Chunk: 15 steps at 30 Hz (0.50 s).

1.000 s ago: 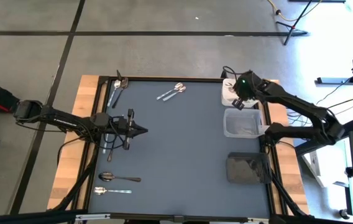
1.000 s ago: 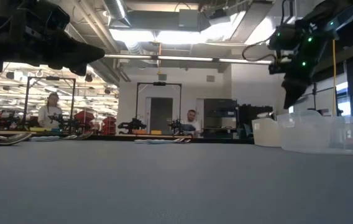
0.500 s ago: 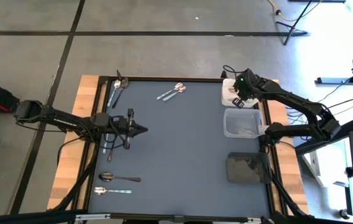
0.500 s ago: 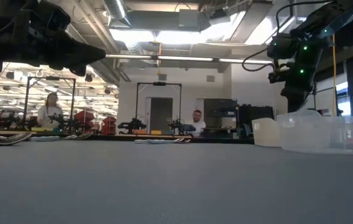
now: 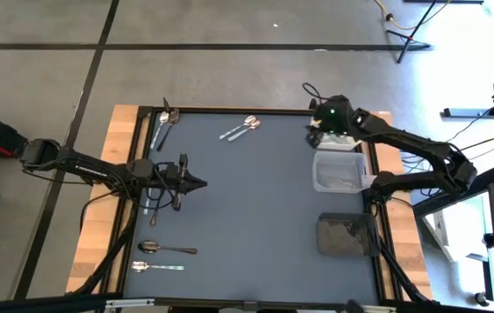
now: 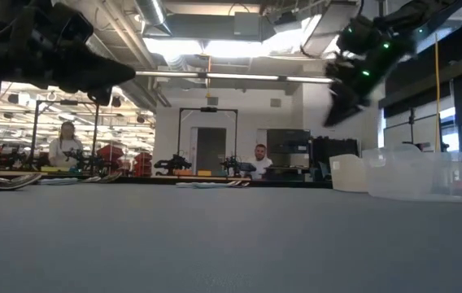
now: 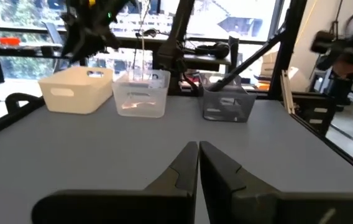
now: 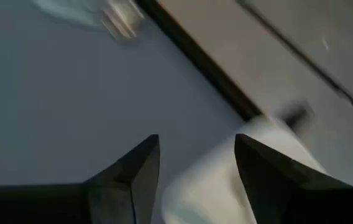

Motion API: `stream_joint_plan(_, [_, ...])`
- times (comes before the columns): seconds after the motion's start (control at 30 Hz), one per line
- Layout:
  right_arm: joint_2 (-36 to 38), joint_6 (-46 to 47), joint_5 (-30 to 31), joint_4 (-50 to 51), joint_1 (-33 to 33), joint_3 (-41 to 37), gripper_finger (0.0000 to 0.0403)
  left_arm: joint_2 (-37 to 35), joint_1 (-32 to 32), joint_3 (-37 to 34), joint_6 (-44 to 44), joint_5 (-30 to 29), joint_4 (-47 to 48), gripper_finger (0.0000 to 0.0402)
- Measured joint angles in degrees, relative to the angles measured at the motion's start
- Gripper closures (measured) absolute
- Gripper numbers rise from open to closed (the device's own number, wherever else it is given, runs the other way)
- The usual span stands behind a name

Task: Sort silverware by color (type)
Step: Put the light blue spoon into the white bin

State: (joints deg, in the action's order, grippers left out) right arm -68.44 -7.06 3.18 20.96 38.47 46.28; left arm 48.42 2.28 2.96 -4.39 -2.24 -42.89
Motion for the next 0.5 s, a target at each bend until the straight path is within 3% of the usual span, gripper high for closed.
stream_joint_plan(0.13, [-4.66,1.8,-0.1,-11.61,-7.63,0.01,0.0206,0.0,0.18,0.0,0.06,-2.27,0.26,0.0391])
stream_joint_plan(0.37, [-15.64,2.27,1.31,-24.3,-16.36,-0.04,0.0206,0.0,-0.58,0.0,4.74,-12.18,-0.9,0.039])
stream_joint_plan(0.5, [-17.86,-0.19,3.04,-30.76,-20.63,-0.06,0.0206,0.88,-3.91,3.19,7.76,-15.9,0.8,0.0364])
